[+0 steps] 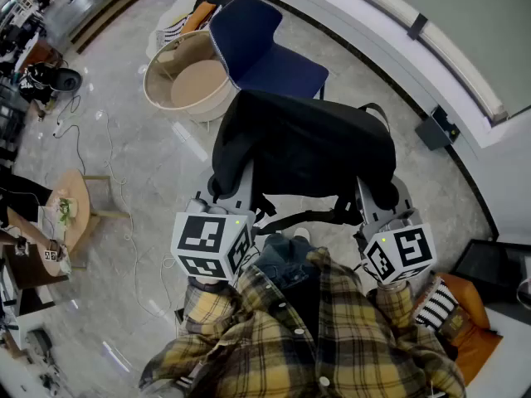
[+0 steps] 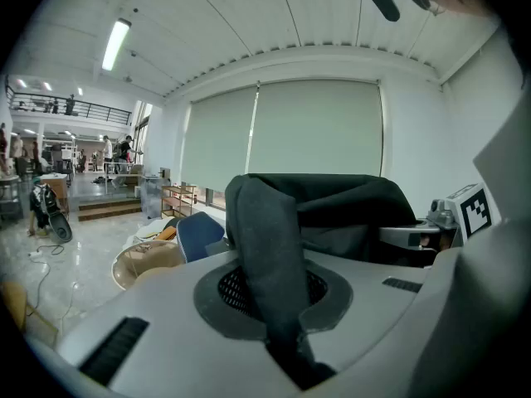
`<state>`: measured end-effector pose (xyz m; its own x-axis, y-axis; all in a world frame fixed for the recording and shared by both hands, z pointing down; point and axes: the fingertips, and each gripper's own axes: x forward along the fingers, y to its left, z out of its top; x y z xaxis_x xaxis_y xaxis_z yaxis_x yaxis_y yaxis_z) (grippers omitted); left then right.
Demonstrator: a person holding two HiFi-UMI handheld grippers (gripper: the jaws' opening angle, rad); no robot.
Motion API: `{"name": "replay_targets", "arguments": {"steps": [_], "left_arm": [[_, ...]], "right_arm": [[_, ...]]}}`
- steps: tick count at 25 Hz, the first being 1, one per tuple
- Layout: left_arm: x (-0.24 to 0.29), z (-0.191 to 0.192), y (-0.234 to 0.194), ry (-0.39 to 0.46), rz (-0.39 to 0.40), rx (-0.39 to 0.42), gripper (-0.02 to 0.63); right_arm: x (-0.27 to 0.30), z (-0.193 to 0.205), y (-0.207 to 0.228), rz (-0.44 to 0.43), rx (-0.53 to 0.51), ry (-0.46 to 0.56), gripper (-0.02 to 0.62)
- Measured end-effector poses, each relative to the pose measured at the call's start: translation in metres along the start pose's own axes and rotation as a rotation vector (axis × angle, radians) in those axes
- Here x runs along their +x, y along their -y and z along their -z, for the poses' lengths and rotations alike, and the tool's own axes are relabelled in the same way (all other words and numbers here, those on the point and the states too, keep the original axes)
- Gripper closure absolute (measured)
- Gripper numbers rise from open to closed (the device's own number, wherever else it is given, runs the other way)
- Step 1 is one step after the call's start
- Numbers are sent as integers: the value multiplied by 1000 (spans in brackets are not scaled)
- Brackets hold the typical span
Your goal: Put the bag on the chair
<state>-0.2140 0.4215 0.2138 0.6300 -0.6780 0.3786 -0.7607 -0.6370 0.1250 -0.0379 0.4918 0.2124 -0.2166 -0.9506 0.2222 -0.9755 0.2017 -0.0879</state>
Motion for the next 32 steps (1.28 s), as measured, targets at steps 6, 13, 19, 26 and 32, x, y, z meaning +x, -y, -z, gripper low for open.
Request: {"name": "replay_targets", "arguments": {"steps": [6, 13, 19, 26, 32], "left_arm": [[-4, 0, 9, 9, -15, 24, 565], [-2, 2, 31, 4, -31, 61, 566], [-2, 1, 45, 24, -43, 64, 565], [-1, 4, 49, 16, -54, 55, 565], [26, 1, 30, 3, -51, 41, 566]], "right_arm": [[-7, -4, 2, 4, -17, 6, 568], [-18, -1, 18, 8, -12, 23, 568], [-27, -3, 28, -5, -13, 44, 568], [-27, -3, 33, -19, -2, 46, 568], [3, 0, 44, -23, 11, 21, 568]]}}
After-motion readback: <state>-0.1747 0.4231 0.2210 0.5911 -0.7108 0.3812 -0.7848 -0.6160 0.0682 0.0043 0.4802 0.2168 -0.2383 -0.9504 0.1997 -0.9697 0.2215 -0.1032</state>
